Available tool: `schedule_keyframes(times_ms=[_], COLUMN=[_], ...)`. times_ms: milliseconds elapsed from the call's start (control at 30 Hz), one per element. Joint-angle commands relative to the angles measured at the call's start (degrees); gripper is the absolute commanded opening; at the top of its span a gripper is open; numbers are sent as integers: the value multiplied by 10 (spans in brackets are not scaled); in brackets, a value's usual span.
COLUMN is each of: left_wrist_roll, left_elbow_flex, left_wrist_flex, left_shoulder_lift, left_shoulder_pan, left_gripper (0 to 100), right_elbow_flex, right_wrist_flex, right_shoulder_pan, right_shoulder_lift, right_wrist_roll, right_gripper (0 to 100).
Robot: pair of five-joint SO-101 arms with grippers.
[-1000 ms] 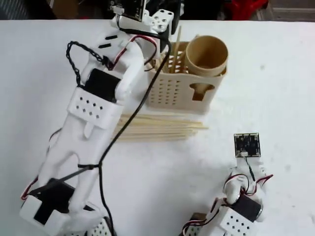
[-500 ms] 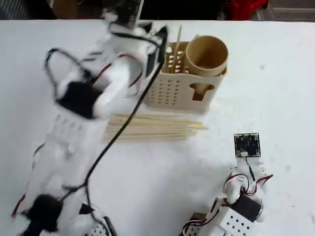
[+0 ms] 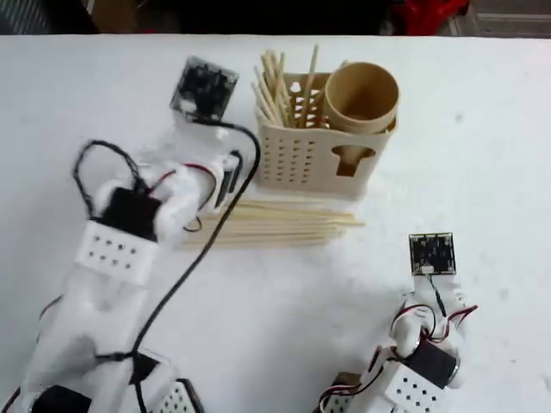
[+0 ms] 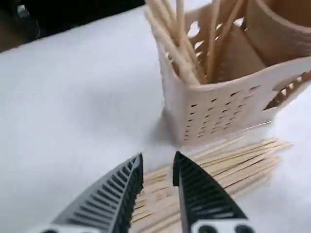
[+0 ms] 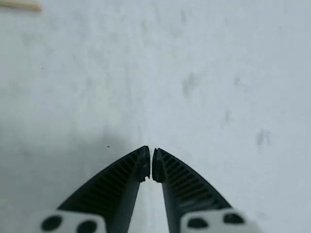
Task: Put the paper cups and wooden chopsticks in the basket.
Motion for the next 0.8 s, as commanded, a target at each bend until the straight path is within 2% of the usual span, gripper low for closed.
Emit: schedule_keyframes(times_ms=[0,200,767], left_wrist_roll=[39,14,14], left_elbow_flex=[158,232,300], left_wrist_flex=[-205,-266,-391], left_shoulder_lift=[-15,-15,-11], left_shoulder_pan=[-14,-27,-26], left_gripper=[122,120,120], right_elbow_flex=[5,5,5], right_wrist_flex=[-7,-7,-7], right_shoulder_pan=[3,3,3], right_shoulder_lift=[3,3,3], right_wrist_roll=[-1,-1,-1], right_gripper=[24,24,24])
